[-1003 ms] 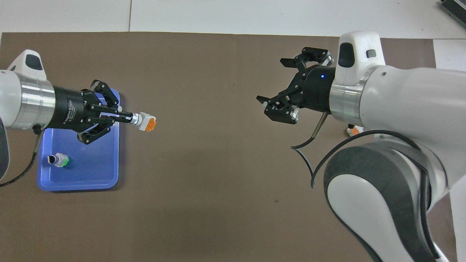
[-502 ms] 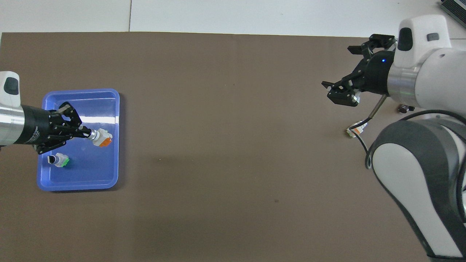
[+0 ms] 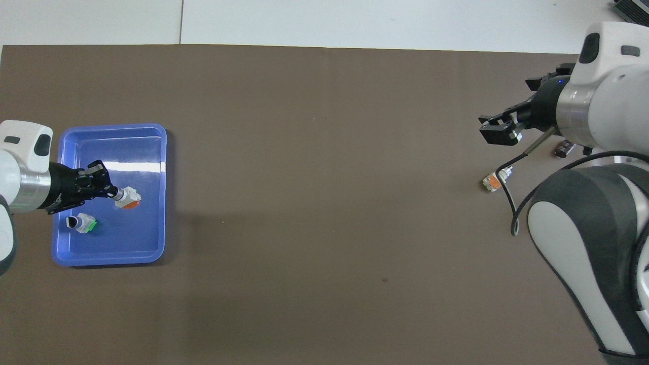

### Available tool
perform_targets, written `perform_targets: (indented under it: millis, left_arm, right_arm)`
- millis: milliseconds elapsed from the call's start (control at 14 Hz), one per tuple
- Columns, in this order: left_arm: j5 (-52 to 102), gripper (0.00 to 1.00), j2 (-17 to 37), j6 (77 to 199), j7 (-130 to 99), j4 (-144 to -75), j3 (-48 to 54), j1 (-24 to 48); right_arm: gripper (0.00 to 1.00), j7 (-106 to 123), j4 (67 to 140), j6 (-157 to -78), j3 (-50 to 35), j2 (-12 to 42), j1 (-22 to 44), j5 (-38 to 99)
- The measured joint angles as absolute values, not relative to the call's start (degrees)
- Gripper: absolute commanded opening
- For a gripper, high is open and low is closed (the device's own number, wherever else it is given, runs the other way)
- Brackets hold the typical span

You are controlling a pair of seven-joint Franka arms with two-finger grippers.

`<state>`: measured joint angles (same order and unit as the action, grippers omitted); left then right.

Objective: Turn and place switch with both arms
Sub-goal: 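Lower the switch into the blue tray while the right gripper retracts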

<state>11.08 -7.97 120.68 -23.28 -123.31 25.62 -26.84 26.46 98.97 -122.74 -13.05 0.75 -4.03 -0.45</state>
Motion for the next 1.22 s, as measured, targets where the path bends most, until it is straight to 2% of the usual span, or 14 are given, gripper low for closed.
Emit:
perform_targets:
  millis: [215, 502, 931, 1003, 1075, 1146, 1218]
  left_arm:
    - [10.82, 0.00, -6.43, 128.19, -17.59, -127.80, 25.61, -28.68]
    - [10.80, 0.00, -4.13, 132.88, -9.91, -130.55, 25.59, -31.25]
    - [10.79, 0.00, -4.02, 137.60, -3.29, -134.67, 25.60, -32.97]
    - [10.78, 0.08, -4.08, 137.60, -2.45, -134.67, 25.61, -33.26]
    - [10.78, 0.38, -4.08, 137.60, -1.94, -134.67, 25.61, -33.37]
    - [10.78, 0.64, -4.08, 137.59, -1.64, -134.63, 25.71, -33.36]
    - [10.78, 0.73, -4.08, 137.53, -1.43, -134.50, 25.88, -33.35]
  right_arm:
    - [1.00, 20.36, 97.60, -119.99, -12.91, 0.74, -4.13, -0.75]
    - [1.00, 16.78, 97.15, -118.34, -12.63, 0.74, -4.22, -2.24]
    - [1.00, 14.24, 96.77, -116.51, -12.20, 0.74, -5.21, -3.25]
    - [1.00, 14.00, 96.48, -115.10, -11.66, 0.72, -5.26, -3.28]
    - [1.00, 13.38, 95.79, -112.81, -10.22, 0.68, -5.03, -3.31]
    - [1.00, 12.46, 94.61, -110.27, -8.02, 0.56, -4.46, -3.31]
    - [1.00, 11.02, 93.15, -107.36, -5.44, 0.40, -3.48, -3.31]
